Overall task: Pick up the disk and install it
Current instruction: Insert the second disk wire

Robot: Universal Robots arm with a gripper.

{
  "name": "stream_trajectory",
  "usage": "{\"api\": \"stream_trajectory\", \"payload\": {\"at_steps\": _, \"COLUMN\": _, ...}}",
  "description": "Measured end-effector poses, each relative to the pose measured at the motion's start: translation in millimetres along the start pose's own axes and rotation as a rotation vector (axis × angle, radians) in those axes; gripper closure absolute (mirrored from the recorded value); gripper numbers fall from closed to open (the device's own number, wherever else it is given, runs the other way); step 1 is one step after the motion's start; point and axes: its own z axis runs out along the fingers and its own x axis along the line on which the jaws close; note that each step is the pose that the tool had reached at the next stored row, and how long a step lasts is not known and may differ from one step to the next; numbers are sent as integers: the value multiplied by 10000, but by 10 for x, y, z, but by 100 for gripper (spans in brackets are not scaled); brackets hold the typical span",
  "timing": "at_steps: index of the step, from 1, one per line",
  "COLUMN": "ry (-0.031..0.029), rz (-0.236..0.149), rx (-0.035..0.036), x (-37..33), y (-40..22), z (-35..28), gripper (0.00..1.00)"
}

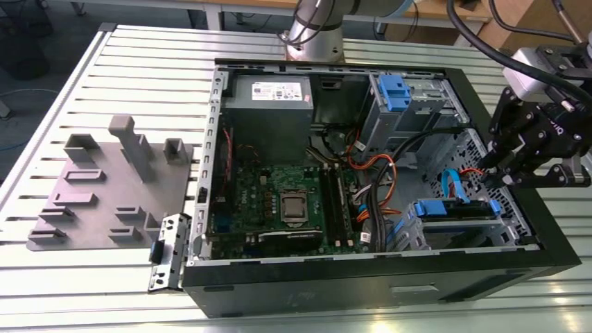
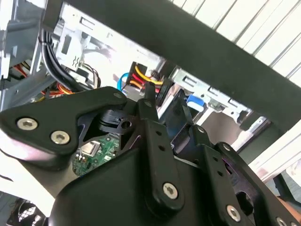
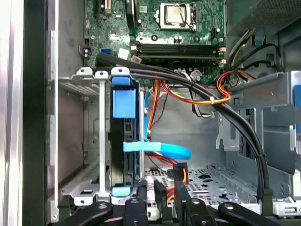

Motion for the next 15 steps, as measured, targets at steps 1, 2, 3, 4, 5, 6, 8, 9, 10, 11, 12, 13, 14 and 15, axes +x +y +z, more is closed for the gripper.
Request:
{"api": "stream_trajectory", "payload": {"at_steps": 1, "ry": 1, "rz": -1, "rx": 0, "x": -3, "y": -14, "z": 3, "gripper": 64}}
{"api": "stream_trajectory", "payload": {"at_steps": 2, "ry": 1, "rz": -1, "rx": 1, "x": -6, "y": -24, "z": 4, "gripper": 64}}
{"api": "stream_trajectory", "payload": {"at_steps": 3, "ry": 0, "rz": -1, "rx": 0, "x": -7, "y": -24, "z": 5, "gripper": 64}}
{"api": "stream_trajectory", "payload": {"at_steps": 4, "ry": 0, "rz": 0, "rx": 0, "x": -7, "y": -25, "z": 6, "gripper": 64}}
{"api": "stream_trajectory", "payload": {"at_steps": 5, "ry": -2, "rz": 1, "rx": 0, "x": -8, "y": -25, "z": 6, "gripper": 64}}
{"api": "stream_trajectory", "payload": {"at_steps": 6, "ry": -2, "rz": 0, "rx": 0, "x": -8, "y": -25, "z": 7, "gripper": 64}}
{"api": "stream_trajectory", "payload": {"at_steps": 8, "ry": -3, "rz": -1, "rx": 0, "x": -9, "y": -26, "z": 11, "gripper": 64}}
{"api": "stream_trajectory", "payload": {"at_steps": 9, "ry": -2, "rz": 0, "rx": 0, "x": -9, "y": -26, "z": 13, "gripper": 64}}
{"api": "stream_trajectory", "payload": {"at_steps": 10, "ry": -1, "rz": -1, "rx": 0, "x": -9, "y": -26, "z": 12, "gripper": 64}}
{"api": "stream_trajectory", "payload": {"at_steps": 11, "ry": 0, "rz": 0, "rx": 0, "x": -9, "y": -26, "z": 12, "gripper": 64}}
{"api": "stream_trajectory", "payload": {"at_steps": 12, "ry": -1, "rz": -1, "rx": 0, "x": -8, "y": -26, "z": 13, "gripper": 64}}
{"api": "stream_trajectory", "payload": {"at_steps": 13, "ry": -1, "rz": 0, "rx": 0, "x": -8, "y": -26, "z": 13, "gripper": 64}}
{"api": "stream_trajectory", "payload": {"at_steps": 14, "ry": -2, "rz": 0, "rx": 0, "x": -8, "y": -26, "z": 13, "gripper": 64}}
{"api": "stream_trajectory", "payload": {"at_steps": 15, "ry": -1, "rz": -1, "rx": 0, "x": -8, "y": -26, "z": 13, "gripper": 64}}
